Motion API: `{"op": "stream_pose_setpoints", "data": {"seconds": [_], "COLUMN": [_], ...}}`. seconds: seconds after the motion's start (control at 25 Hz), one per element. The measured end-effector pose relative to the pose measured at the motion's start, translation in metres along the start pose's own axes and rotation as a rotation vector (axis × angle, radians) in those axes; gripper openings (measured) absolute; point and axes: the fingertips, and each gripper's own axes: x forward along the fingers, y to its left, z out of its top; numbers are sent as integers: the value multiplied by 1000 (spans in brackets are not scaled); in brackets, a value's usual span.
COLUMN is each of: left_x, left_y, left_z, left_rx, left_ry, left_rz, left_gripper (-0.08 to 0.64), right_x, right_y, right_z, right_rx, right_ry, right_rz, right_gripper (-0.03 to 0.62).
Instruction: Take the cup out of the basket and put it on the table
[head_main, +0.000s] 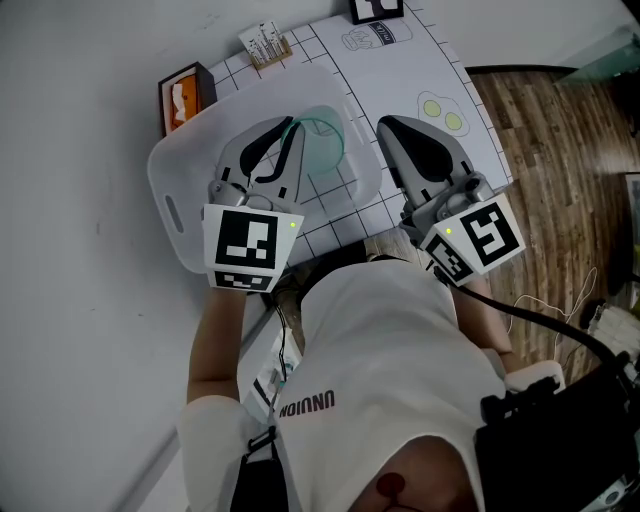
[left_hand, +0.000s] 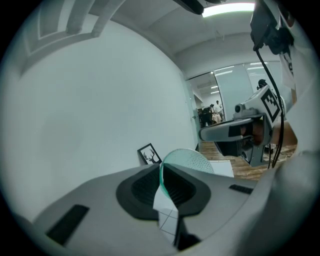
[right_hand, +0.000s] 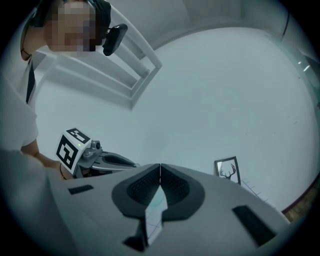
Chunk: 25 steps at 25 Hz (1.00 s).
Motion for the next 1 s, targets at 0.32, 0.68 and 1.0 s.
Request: {"op": "stream_pose_setpoints", "data": {"seconds": [0.32, 0.68, 1.0], "left_x": [-7, -11, -15], "left_y": [2, 3, 4], "left_z": [10, 16, 19], "left_rx": [9, 9, 10], "left_ry": [-45, -69, -88], "left_rz": [27, 43, 53], "left_gripper": [34, 34, 34], "right_x": [1, 3, 3], "right_y": [1, 1, 1], "right_z": [1, 2, 0], "right_rx": [-2, -5, 1], "right_ry": [-3, 1, 4], "right_rz": [3, 3, 3], "right_gripper": [20, 20, 19]}}
